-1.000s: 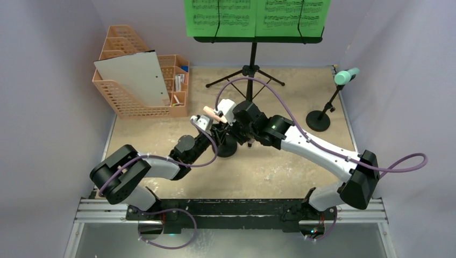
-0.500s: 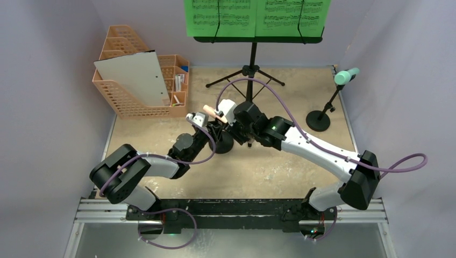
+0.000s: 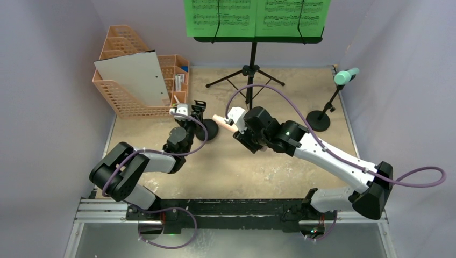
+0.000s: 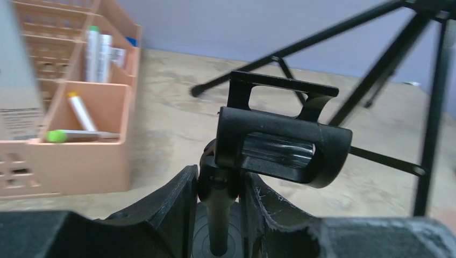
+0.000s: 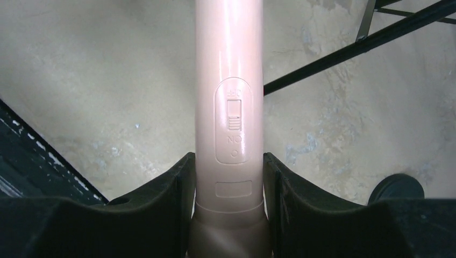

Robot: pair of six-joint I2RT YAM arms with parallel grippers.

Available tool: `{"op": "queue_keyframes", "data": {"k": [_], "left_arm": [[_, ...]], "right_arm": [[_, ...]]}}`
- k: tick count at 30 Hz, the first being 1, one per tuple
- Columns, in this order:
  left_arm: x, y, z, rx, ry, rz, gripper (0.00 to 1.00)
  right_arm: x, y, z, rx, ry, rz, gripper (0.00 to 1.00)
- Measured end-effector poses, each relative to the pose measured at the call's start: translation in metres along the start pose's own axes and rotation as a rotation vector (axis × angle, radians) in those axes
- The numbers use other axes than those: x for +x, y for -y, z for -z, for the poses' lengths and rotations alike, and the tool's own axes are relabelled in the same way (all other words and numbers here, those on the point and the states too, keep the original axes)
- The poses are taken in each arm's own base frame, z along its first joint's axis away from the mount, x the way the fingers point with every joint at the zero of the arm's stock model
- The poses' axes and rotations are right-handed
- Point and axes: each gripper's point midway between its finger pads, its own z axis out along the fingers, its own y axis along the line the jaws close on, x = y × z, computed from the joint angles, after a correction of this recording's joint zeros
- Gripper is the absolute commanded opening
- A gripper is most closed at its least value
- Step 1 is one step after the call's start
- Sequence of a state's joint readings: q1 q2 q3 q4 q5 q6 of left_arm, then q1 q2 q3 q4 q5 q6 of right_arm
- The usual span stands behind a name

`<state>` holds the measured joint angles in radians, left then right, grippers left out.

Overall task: Pack up the instrument practice props
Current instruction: Remove the microphone from the microphone stand, then move the microphone stand to the center of the board.

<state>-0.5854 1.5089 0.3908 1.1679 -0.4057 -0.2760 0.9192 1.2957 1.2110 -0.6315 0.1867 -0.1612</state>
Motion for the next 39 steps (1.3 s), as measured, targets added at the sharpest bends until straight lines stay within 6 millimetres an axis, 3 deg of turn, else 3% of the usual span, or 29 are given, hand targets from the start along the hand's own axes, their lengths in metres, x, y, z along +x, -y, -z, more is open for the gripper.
{"op": "queue_keyframes", "data": {"k": [3, 5, 18, 20, 25, 27, 39], "left_arm": [[-0.002, -0.018, -0.002, -0.074, 0.013, -0.011, 0.00], [-0.003, -0.019, -0.003, -0.081, 0.015, -0.013, 0.00], [0.006, 0.001, -0.009, -0.007, -0.032, -0.085, 0.00], [0.005, 0.003, -0.012, -0.009, -0.039, -0.098, 0.06], [0.007, 0.003, -0.016, -0.023, -0.065, -0.114, 0.33], [0.008, 0.003, -0.015, -0.023, -0.075, -0.120, 0.39], [0.004, -0.003, 0.002, -0.035, -0.142, -0.152, 0.53]], "right_arm": [[0.008, -0.002, 0.007, -0.009, -0.021, 0.007, 0.00], [0.010, -0.002, 0.009, -0.011, -0.028, 0.009, 0.00], [0.015, 0.001, 0.021, 0.005, -0.009, 0.005, 0.00], [0.014, 0.002, 0.025, 0.008, 0.004, 0.002, 0.00], [0.012, 0.003, 0.028, 0.011, 0.024, -0.001, 0.00], [0.014, 0.002, 0.027, 0.011, 0.021, 0.000, 0.00], [0.013, 0.003, 0.025, 0.015, 0.028, -0.001, 0.00]]}}
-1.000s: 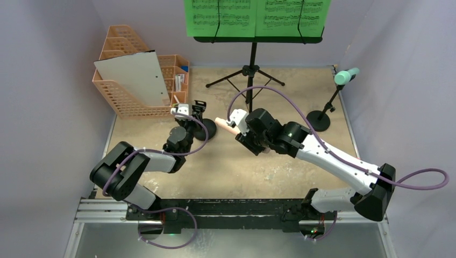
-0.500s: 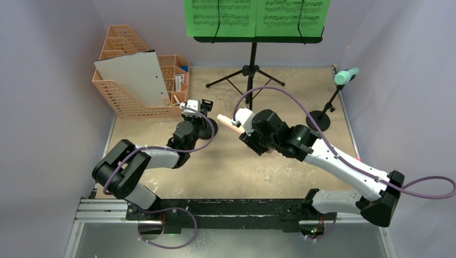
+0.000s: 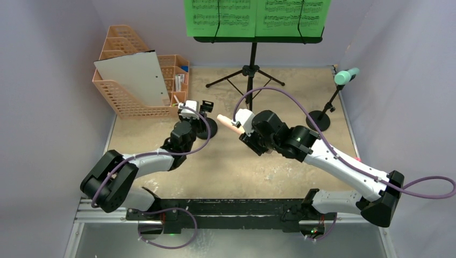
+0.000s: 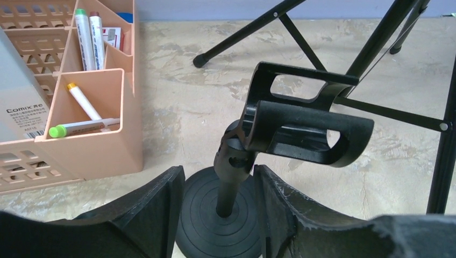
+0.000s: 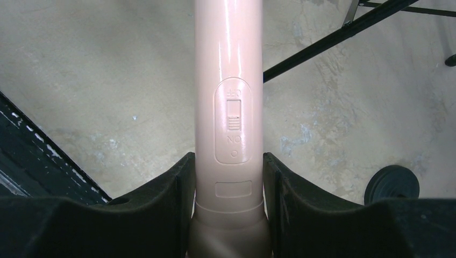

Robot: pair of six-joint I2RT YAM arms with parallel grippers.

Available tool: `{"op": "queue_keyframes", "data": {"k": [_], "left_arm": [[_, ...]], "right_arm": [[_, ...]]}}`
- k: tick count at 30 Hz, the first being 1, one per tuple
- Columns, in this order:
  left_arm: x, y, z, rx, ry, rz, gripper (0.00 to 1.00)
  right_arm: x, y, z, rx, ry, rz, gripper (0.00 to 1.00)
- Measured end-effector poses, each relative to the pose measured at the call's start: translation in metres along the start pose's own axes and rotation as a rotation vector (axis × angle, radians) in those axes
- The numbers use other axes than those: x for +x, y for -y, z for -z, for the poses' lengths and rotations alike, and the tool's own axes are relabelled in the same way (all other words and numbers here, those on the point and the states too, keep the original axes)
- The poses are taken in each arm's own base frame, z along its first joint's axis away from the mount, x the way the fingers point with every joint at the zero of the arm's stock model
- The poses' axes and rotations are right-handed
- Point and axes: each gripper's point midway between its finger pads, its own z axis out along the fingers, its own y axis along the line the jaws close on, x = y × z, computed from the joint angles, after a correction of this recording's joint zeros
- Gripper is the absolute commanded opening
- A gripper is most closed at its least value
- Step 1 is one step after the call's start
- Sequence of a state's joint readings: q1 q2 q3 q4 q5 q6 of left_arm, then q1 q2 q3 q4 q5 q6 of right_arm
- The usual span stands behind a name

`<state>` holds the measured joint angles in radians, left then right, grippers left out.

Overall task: Pack up the instrument practice props
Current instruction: Move the microphone stand to the center of the board.

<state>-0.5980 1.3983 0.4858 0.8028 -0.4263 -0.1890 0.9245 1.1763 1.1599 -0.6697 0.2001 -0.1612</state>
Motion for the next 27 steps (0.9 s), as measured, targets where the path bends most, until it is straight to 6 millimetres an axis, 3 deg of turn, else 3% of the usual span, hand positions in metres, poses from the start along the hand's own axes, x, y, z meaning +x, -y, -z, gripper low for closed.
{"op": "queue_keyframes", "data": {"k": [9, 13, 18, 21, 27], "left_arm": [[0.019, -0.003, 0.012, 0.034, -0.059, -0.047, 0.60], [0.020, -0.003, 0.008, 0.039, -0.053, -0.043, 0.60], [0.038, 0.000, -0.003, 0.051, -0.071, -0.048, 0.58], [0.043, 0.004, -0.013, 0.062, -0.071, -0.047, 0.43], [0.033, 0.007, -0.024, 0.060, -0.025, -0.052, 0.12]], "right_arm": [[0.001, 0.000, 0.001, 0.000, 0.004, -0.001, 0.00], [-0.001, 0.000, 0.002, 0.002, 0.016, -0.002, 0.00], [-0.003, 0.001, 0.003, 0.003, 0.026, -0.004, 0.00], [-0.002, 0.001, 0.003, 0.004, 0.026, -0.004, 0.00], [0.000, 0.001, 0.005, 0.004, 0.032, -0.005, 0.00]]}}
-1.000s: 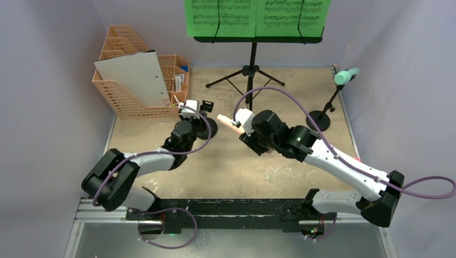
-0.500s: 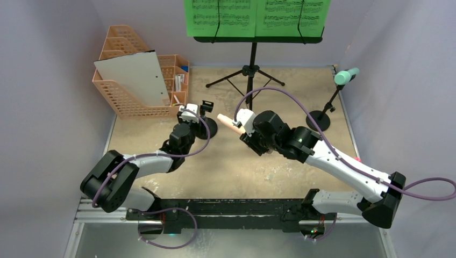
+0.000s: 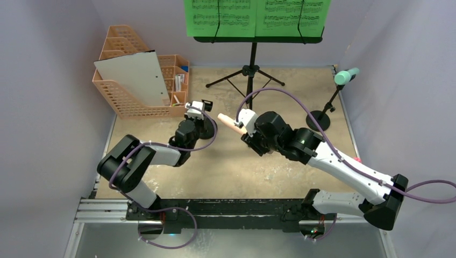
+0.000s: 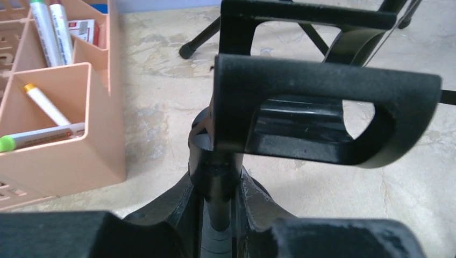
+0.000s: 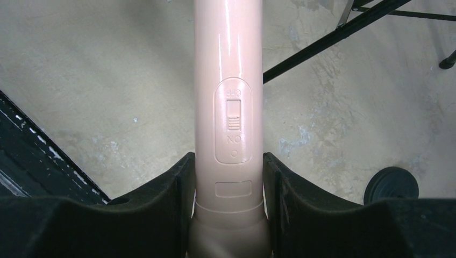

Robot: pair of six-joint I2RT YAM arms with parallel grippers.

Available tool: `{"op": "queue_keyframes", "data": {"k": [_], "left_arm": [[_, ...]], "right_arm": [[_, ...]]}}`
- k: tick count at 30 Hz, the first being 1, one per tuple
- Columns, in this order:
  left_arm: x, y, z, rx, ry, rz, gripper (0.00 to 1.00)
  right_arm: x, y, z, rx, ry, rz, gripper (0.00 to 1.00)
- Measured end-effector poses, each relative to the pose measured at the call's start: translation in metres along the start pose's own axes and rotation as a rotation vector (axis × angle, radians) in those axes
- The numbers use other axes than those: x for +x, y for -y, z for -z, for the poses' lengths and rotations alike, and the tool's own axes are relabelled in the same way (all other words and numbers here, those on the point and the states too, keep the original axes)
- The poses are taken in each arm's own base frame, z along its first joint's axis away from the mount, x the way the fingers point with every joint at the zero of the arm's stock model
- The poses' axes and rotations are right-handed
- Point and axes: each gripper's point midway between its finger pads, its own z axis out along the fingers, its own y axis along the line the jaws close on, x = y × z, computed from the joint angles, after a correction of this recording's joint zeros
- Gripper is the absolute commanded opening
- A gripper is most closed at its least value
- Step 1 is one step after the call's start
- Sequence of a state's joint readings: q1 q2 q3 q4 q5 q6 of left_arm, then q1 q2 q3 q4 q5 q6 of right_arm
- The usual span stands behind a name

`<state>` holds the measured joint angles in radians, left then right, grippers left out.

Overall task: Pack up the instrument practice props
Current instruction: Move the microphone stand to the center of the board.

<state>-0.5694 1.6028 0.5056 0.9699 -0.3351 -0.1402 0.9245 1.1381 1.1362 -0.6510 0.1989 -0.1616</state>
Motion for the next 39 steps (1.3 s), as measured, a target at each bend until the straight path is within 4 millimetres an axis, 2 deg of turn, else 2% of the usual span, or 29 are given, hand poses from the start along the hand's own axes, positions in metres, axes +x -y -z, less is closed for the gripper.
{"op": "queue_keyframes", "data": {"k": [3, 6, 10, 13, 19, 23, 29, 33, 37, 39], "left_arm": [[0.000, -0.005, 0.001, -0.024, 0.005, -0.006, 0.01], [0.000, -0.014, 0.006, -0.062, 0.010, -0.018, 0.00], [0.000, -0.038, 0.021, -0.164, 0.008, -0.022, 0.00], [-0.003, -0.067, 0.033, -0.273, 0.010, -0.021, 0.00], [-0.017, -0.145, 0.062, -0.583, 0.039, 0.012, 0.00], [-0.019, -0.194, 0.084, -0.787, 0.046, 0.022, 0.00], [-0.010, -0.246, 0.109, -1.001, 0.041, 0.056, 0.00], [-0.001, -0.267, 0.125, -1.110, 0.025, 0.072, 0.00], [0.003, -0.278, 0.136, -1.179, 0.040, 0.115, 0.14], [0.004, -0.283, 0.141, -1.211, 0.051, 0.144, 0.27]], "right_arm": [[-0.002, 0.000, 0.001, 0.001, 0.011, 0.001, 0.00], [0.000, 0.000, 0.001, -0.001, 0.012, 0.005, 0.00], [0.000, 0.000, 0.003, -0.003, 0.017, 0.008, 0.00], [0.000, 0.000, 0.004, -0.003, 0.023, 0.010, 0.00], [-0.002, 0.000, 0.004, -0.003, 0.034, 0.010, 0.00], [-0.003, 0.000, 0.007, -0.007, 0.048, 0.013, 0.00], [-0.004, 0.000, 0.010, -0.006, 0.058, 0.013, 0.00], [-0.004, 0.000, 0.010, -0.006, 0.058, 0.014, 0.00], [-0.004, 0.000, 0.010, -0.008, 0.058, 0.014, 0.00], [-0.004, 0.000, 0.009, -0.010, 0.058, 0.014, 0.00]]}}
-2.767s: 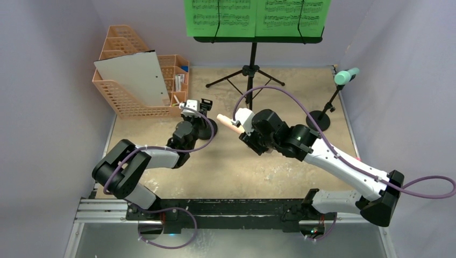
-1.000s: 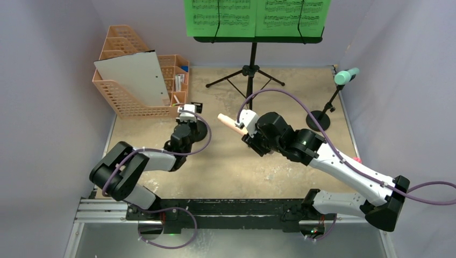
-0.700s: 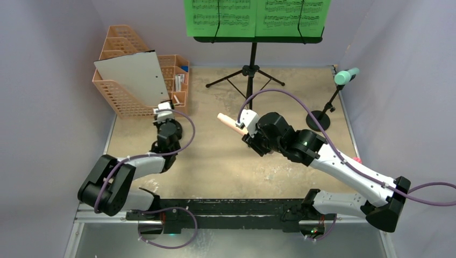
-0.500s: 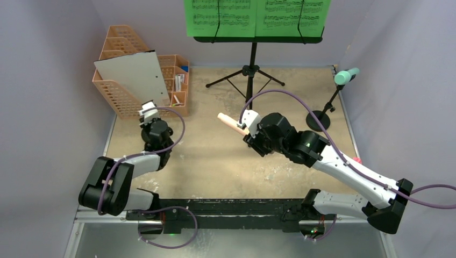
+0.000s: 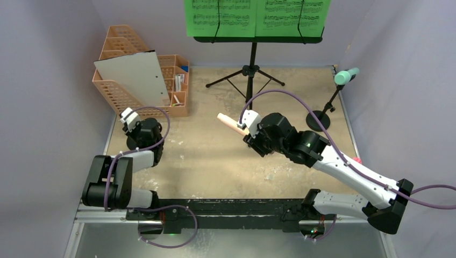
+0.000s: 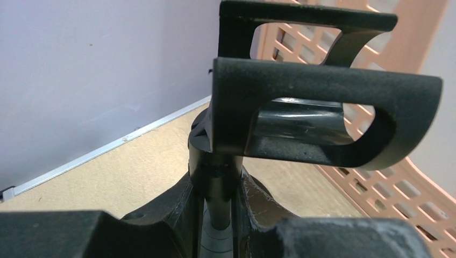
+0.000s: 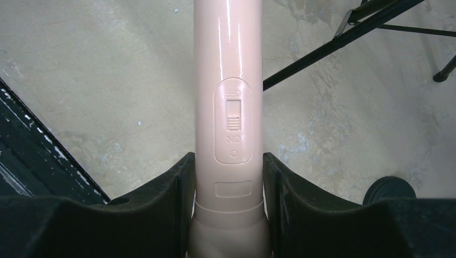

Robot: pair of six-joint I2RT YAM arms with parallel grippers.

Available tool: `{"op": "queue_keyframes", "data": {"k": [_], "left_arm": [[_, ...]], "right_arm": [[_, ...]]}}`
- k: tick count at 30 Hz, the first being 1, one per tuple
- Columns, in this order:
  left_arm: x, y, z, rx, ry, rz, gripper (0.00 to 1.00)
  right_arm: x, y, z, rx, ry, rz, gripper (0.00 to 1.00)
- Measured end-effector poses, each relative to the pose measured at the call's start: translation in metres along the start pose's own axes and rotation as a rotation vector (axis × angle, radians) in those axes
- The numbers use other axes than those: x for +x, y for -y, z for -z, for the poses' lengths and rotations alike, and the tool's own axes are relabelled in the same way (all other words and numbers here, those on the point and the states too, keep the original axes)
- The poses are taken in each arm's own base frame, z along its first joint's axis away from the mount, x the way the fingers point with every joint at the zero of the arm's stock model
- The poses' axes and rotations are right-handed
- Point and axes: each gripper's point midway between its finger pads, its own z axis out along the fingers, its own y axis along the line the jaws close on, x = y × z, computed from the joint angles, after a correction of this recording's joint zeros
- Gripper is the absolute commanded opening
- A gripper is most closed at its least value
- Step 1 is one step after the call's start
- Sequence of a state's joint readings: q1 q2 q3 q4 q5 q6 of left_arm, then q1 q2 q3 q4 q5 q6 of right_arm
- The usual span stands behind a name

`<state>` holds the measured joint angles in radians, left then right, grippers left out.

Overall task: Pack up the instrument practice props
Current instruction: Move the microphone stand to the center of the board.

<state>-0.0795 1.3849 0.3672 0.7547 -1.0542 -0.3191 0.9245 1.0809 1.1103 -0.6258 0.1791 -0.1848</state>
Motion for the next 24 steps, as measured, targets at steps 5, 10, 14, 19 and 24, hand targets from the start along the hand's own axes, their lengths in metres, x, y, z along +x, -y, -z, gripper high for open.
{"op": "queue_keyframes", "data": {"k": [5, 10, 14, 19, 24], "left_arm": [[-0.004, -0.007, 0.000, -0.030, -0.010, 0.033, 0.60], [-0.034, -0.003, 0.007, 0.005, 0.010, 0.163, 0.67], [-0.045, 0.000, 0.015, 0.052, -0.012, 0.258, 0.76], [-0.059, -0.005, 0.028, 0.078, -0.038, 0.369, 0.85], [-0.082, -0.010, 0.039, 0.083, -0.046, 0.503, 0.85]], "right_arm": [[0.000, -0.002, -0.002, -0.012, -0.003, 0.001, 0.00], [0.002, -0.004, -0.007, -0.018, -0.017, 0.004, 0.00], [0.003, -0.005, -0.012, -0.021, -0.033, 0.008, 0.00], [0.005, -0.006, -0.019, -0.024, -0.051, 0.012, 0.00], [0.005, -0.007, -0.023, -0.025, -0.056, 0.015, 0.00]]}}
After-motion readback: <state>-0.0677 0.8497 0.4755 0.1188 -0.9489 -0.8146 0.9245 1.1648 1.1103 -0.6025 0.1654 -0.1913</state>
